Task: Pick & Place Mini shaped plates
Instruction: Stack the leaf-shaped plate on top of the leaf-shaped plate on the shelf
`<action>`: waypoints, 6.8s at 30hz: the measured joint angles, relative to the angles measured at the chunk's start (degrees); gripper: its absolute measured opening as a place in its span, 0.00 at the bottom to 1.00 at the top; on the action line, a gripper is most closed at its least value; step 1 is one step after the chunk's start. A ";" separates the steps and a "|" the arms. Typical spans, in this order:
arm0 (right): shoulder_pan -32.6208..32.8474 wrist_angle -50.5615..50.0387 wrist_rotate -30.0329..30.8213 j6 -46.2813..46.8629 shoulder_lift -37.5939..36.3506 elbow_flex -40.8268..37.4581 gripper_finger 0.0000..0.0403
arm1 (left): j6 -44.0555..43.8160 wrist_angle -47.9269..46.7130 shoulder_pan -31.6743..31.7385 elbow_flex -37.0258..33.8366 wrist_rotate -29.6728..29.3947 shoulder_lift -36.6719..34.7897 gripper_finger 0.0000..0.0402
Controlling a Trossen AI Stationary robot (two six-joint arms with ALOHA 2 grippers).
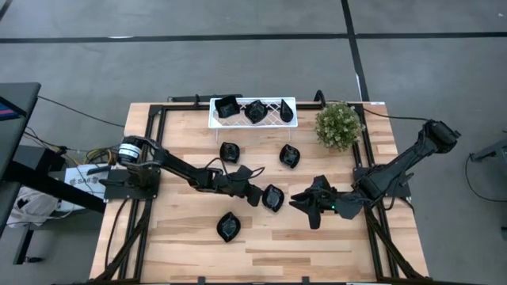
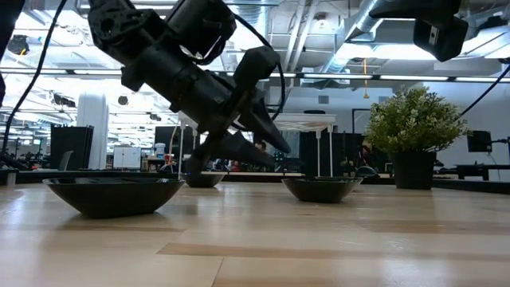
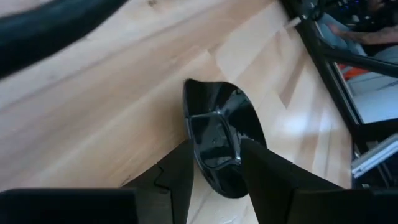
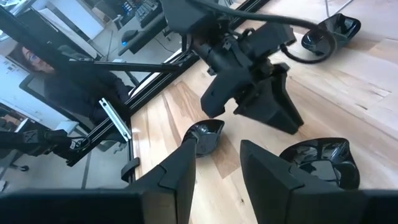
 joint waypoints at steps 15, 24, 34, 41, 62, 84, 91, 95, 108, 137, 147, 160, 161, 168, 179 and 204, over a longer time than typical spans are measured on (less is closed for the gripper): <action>0.00 -0.19 -0.05 0.00 0.00 0.00 0.30 | -0.39 0.18 0.02 2.99 1.26 4.38 0.38; 0.00 -0.19 -0.24 -0.01 0.00 0.00 0.30 | -0.39 0.13 -0.09 2.99 1.09 4.48 0.38; 0.00 -0.19 -0.48 0.00 0.00 0.00 0.30 | -0.63 0.16 -0.09 2.99 1.09 4.52 0.38; 0.00 -0.17 -1.53 -0.02 0.00 0.00 0.30 | -0.42 2.20 -0.09 2.99 1.10 3.68 0.38; 0.00 -0.23 -1.57 -0.02 0.00 0.00 0.30 | 9.86 -5.66 0.96 2.91 -3.07 -1.19 0.38; -0.07 -0.37 -1.55 -0.02 0.00 0.00 0.30 | 6.84 -4.82 -0.31 2.91 -1.01 0.38 0.49; -0.07 -0.37 -1.53 -0.02 0.00 0.00 0.30 | 6.82 -4.80 -0.31 2.91 -1.49 0.38 0.48; -0.07 -0.37 -1.49 -0.02 0.00 0.00 0.30 | 5.68 -4.79 -0.07 2.91 -1.77 0.45 0.47; -0.06 -0.28 -1.49 1.33 0.00 0.00 0.30 | 1.23 -3.25 -0.89 2.98 1.16 4.62 0.47; -0.07 -0.37 -1.49 1.38 0.01 -0.02 0.30 | -0.57 -0.14 -1.01 4.21 2.77 7.05 0.47; -0.06 -0.37 -1.51 1.51 0.02 -0.02 0.30 | -0.24 -0.78 -1.53 7.50 4.34 8.78 0.47; -0.07 -0.39 -1.51 1.39 0.02 -0.02 0.30 | -0.06 -1.21 -1.62 7.52 4.30 8.78 0.32; -0.07 -0.39 -1.51 1.34 0.02 -0.02 0.30 | -0.06 -1.19 -1.62 7.52 4.29 8.80 0.31; -0.07 -0.41 -1.51 1.36 0.02 -0.02 0.30 | -0.04 -0.94 -1.62 7.52 4.10 8.82 0.23; -0.07 -0.41 -1.51 1.41 0.02 -0.02 0.30 | -0.04 -0.82 -1.62 7.46 4.14 8.70 0.06; -0.05 0.29 -1.33 4.31 0.00 -0.02 0.30 | 9.19 -27.92 -1.55 7.30 3.21 -15.22 0.02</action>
